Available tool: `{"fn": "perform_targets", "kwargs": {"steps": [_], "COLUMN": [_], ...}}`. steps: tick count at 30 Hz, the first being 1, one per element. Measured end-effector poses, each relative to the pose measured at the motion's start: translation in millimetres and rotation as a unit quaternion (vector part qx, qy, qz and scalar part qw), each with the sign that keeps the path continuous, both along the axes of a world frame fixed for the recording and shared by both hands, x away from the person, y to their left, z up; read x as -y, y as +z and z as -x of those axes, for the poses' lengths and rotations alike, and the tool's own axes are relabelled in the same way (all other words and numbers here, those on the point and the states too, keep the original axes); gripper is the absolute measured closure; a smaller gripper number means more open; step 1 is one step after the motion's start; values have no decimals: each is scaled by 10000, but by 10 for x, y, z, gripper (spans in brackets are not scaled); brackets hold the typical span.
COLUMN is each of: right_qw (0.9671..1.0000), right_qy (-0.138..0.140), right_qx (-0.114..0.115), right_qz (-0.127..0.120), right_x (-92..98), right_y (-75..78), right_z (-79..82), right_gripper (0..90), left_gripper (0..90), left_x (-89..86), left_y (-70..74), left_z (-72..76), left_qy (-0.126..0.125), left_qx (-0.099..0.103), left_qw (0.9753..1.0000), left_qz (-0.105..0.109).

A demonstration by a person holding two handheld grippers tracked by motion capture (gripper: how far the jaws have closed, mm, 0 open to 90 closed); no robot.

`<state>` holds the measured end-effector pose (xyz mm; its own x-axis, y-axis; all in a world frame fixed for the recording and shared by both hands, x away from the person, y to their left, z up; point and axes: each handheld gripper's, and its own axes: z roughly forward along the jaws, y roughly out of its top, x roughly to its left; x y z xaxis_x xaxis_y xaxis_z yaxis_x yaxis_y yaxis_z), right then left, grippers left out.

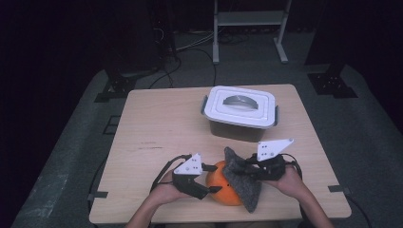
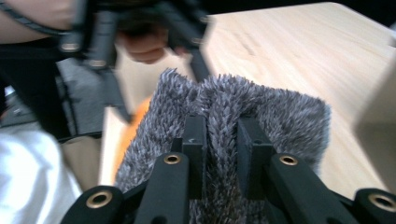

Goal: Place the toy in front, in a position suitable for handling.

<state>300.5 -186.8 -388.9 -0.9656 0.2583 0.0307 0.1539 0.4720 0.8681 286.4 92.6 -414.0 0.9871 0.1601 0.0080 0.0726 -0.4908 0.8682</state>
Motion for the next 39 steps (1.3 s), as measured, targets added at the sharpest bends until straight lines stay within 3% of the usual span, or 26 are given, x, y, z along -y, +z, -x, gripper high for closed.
{"fn": "perform_targets", "kwargs": {"steps": [4,8,12,16,18,23,25,27,29,34,36,39], "right_qw": [9994,9996,9995,9993,9994,9985,9983,9984,9986,9986,9984,9985], "right_qy": [-226,-150,183,263,196,-151,-126,-80,-25,236,284,325], "right_qx": [-117,-186,-247,-227,-234,-455,-533,-488,-440,-391,-383,-371], "right_qz": [228,137,63,122,155,264,224,277,306,278,294,233], "right_x": [59,7,-101,-97,-32,156,162,118,72,12,5,29], "right_y": [-117,-155,-158,-131,-135,-258,-291,-276,-264,-237,-234,-223], "right_z": [-70,-36,32,36,5,-91,-92,-62,-28,64,80,53], "right_gripper": [745,748,748,748,748,747,747,747,746,746,746,748], "left_gripper": [312,291,290,315,316,309,275,187,170,93,136,328], "left_x": [-17,-35,-13,-20,-26,-116,-112,-97,-82,-40,-48,-71], "left_y": [-6,10,6,-14,-25,-59,-44,-42,-57,-118,-124,-75], "left_z": [-42,-69,-66,-55,-61,-125,-132,-143,-143,-162,-159,-123], "left_qy": [86,179,232,203,215,303,361,430,384,246,165,87], "left_qx": [-178,-548,-527,-416,-369,-562,-602,-690,-755,-1149,-1113,-767], "left_qw": [9998,9980,9983,9989,9991,9979,9975,9967,9964,9929,9935,9968], "left_qz": [50,244,111,53,-1,63,29,-17,-13,-172,-187,-201]}}
